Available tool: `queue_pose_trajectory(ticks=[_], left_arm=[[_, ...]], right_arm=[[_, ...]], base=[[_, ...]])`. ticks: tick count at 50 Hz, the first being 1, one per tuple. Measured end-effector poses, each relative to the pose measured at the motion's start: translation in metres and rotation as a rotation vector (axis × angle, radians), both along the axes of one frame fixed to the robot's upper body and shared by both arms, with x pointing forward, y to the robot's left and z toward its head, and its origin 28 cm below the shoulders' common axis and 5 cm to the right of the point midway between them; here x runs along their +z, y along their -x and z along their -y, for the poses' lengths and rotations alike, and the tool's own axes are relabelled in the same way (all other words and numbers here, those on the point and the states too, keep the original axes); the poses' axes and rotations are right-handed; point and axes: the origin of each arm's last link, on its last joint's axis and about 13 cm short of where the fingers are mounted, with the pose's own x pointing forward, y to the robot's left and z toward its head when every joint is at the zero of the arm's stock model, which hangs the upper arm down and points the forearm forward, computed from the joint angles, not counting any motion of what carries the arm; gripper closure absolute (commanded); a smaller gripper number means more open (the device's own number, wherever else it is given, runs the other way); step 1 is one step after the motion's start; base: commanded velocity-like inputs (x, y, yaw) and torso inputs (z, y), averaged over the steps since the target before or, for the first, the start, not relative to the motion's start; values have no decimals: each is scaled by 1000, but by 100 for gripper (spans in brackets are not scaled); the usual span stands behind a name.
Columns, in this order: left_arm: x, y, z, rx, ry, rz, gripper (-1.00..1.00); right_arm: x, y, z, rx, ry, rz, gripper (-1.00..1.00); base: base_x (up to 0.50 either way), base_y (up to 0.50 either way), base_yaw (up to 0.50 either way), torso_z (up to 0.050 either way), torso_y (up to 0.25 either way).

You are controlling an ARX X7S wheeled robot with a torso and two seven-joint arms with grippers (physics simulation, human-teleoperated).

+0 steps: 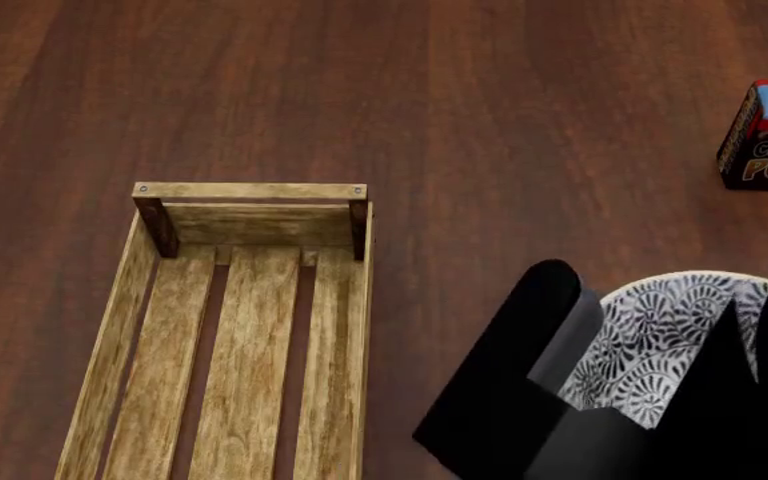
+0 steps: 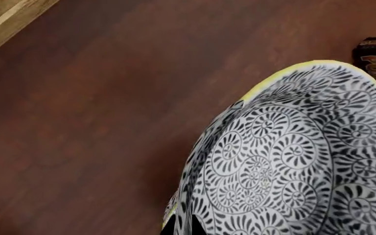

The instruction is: Stack the left bowl on the right bowl and place them in the tray.

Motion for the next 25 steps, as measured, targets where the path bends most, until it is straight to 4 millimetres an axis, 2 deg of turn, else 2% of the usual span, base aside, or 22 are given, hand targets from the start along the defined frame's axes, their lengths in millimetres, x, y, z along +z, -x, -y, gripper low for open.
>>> queue_pose_trajectory(ticks=[12, 25], left_arm=[[1, 0, 1, -2, -1, 4, -100], [0, 0, 1, -1, -1, 2, -100]], right_arm=[[7, 14, 18, -125, 83, 23, 100], [-1, 17, 37, -249, 159, 22, 100]], base=[[0, 0, 0, 0, 0], [0, 0, 0, 0, 0]])
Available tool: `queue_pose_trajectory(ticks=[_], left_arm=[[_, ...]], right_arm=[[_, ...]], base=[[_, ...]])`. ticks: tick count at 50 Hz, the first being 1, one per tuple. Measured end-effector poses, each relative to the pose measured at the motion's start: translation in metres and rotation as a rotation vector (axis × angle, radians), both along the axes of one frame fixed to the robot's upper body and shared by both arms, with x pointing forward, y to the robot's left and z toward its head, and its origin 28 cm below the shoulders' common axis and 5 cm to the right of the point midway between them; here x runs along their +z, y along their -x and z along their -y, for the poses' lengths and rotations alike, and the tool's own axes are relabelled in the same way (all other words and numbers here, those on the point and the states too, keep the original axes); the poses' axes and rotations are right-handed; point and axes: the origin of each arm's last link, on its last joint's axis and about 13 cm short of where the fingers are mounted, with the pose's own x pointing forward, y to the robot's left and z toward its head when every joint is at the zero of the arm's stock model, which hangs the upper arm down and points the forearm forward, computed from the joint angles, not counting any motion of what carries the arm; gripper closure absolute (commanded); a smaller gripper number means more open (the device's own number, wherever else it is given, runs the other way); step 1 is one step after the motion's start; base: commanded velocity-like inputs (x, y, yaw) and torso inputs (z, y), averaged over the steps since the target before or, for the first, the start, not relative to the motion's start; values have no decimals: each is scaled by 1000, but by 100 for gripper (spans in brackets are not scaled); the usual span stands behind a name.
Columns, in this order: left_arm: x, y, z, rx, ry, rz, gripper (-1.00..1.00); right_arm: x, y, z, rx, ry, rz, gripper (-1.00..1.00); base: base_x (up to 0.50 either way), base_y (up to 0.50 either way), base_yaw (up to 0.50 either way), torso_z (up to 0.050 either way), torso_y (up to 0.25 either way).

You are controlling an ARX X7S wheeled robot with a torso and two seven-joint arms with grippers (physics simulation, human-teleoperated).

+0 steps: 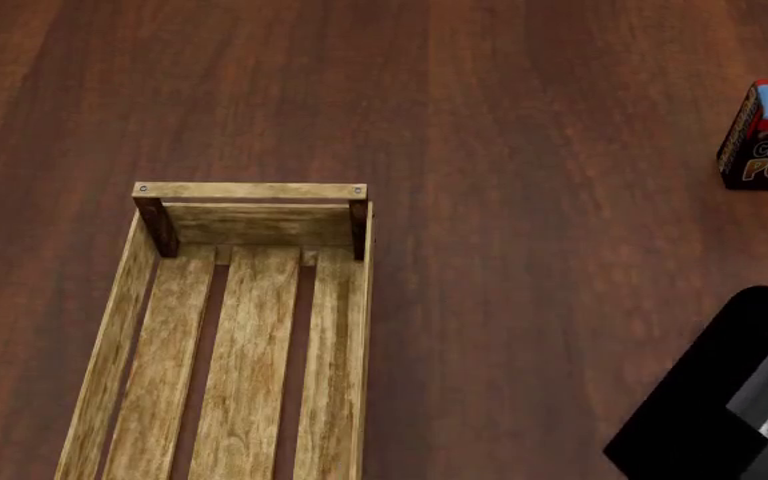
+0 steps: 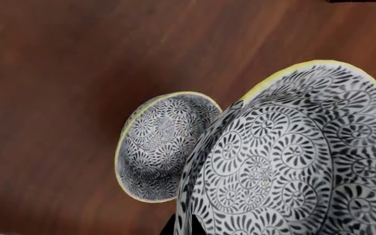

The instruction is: Stack the left bowl on the right bowl and place them in the tray.

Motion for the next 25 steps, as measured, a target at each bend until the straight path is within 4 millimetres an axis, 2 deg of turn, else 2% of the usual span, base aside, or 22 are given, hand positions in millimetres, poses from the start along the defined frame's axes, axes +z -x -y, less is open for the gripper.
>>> queue_pose_trajectory(ticks=[25], left_arm=[[-1, 1, 1, 4, -6, -10, -100]], right_arm=[[-31, 3, 25, -116, -1, -54, 100]], base=[[0, 0, 0, 0, 0]])
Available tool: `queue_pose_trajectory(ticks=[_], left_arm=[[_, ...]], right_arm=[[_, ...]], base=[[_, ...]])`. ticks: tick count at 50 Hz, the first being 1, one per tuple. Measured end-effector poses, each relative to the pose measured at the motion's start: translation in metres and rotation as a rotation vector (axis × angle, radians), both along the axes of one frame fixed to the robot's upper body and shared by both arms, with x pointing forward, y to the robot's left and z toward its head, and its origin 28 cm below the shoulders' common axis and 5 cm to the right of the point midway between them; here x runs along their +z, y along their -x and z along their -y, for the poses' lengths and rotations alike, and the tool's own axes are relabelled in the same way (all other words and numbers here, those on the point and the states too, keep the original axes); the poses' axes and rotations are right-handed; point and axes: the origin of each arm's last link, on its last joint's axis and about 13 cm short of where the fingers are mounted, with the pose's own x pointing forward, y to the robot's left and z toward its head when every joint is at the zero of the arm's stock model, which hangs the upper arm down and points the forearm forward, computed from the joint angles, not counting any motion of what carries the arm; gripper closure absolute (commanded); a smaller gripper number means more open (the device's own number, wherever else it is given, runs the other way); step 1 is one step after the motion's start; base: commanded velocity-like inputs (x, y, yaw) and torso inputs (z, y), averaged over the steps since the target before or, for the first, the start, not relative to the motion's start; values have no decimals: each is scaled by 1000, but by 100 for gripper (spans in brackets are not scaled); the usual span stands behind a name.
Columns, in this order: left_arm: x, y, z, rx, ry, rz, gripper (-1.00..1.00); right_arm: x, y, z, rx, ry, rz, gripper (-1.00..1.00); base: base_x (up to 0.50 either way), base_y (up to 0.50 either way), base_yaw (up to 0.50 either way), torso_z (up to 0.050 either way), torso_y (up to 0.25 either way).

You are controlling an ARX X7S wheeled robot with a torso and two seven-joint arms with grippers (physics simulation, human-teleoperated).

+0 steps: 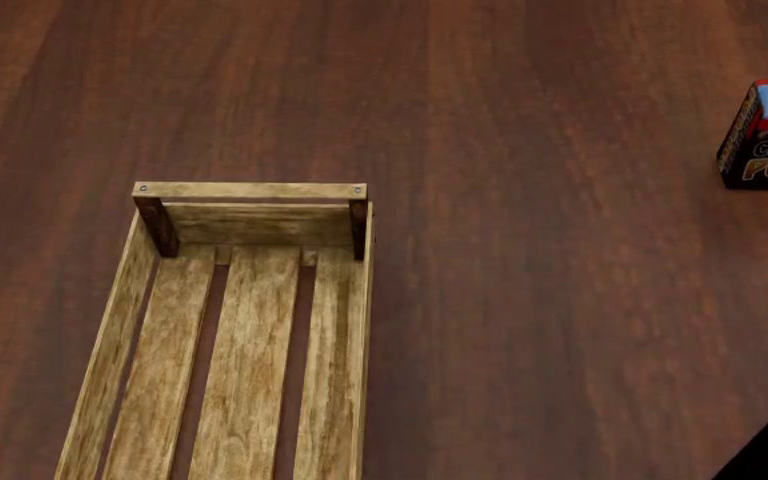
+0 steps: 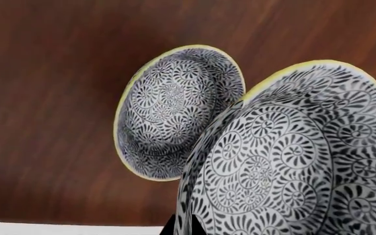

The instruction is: Stack the left bowl on the right bowl and place them in the tray.

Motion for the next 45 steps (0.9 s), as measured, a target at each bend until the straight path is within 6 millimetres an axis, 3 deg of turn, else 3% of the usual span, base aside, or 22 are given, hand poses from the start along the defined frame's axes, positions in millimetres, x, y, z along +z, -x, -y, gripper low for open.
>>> queue_pose_trajectory(ticks=[45], left_arm=[[1, 2, 1, 3, -10, -7, -100]], right_arm=[[-75, -22, 24, -15, -26, -23, 100]], base=[[0, 0, 0, 0, 0]])
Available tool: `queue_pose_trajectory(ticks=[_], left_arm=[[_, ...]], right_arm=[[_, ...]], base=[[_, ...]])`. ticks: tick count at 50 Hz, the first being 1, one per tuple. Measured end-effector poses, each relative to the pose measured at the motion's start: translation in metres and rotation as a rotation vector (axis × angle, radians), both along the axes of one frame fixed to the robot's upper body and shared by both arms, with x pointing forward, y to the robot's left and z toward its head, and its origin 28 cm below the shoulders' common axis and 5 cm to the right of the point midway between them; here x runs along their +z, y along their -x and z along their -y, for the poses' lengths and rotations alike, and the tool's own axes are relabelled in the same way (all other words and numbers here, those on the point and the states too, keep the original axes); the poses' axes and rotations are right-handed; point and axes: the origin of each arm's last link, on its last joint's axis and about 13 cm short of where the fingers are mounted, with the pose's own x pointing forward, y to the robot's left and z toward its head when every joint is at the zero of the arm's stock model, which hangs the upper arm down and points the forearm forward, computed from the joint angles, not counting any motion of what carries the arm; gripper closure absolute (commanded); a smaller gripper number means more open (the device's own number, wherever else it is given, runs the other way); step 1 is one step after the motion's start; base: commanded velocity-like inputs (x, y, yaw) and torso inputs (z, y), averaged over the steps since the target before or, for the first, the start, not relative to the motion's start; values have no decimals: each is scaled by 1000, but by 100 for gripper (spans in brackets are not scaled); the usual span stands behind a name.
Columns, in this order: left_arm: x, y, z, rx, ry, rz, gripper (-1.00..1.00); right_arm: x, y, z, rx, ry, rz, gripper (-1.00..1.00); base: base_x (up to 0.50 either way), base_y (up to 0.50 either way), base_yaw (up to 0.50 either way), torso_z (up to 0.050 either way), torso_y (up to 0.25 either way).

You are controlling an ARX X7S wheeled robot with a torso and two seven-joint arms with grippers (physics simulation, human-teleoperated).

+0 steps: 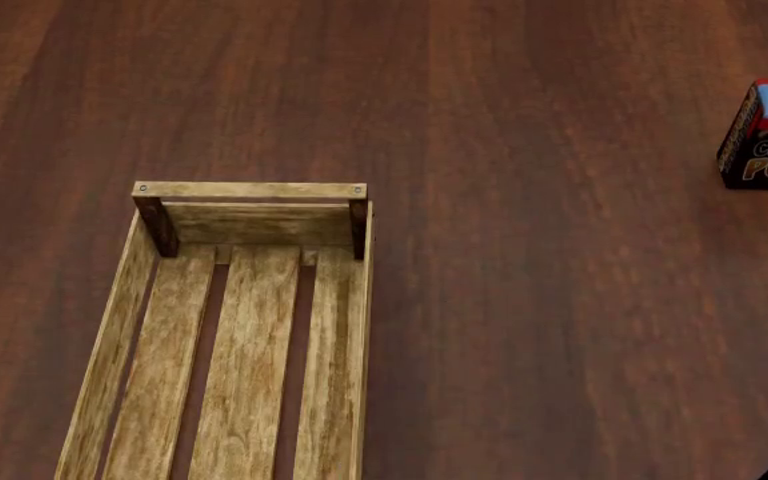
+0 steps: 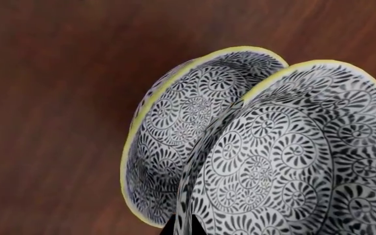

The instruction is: Stack the left bowl on the right bowl and place them in the tray.

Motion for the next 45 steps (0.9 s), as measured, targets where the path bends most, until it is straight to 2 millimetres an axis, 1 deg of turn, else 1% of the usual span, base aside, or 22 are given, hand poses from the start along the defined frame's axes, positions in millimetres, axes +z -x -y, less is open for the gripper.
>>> queue_pose_trajectory(ticks=[12, 26, 27, 45], left_arm=[[-1, 0, 0, 1, -1, -4, -100], [-1, -1, 0, 1, -2, -8, -100], [-2, -1, 0, 1, -2, -8, -100], [-3, -1, 0, 2, 1, -10, -100]], right_arm=[[-15, -2, 1, -3, -18, -14, 100], [-25, -6, 2, -5, -32, -13, 100], [-25, -6, 2, -6, -32, -12, -100], [-25, -8, 3, -1, -18, 13, -100]], base=[[0, 0, 0, 0, 0], [0, 0, 0, 0, 0], [0, 0, 0, 0, 0], [0, 0, 0, 0, 0]])
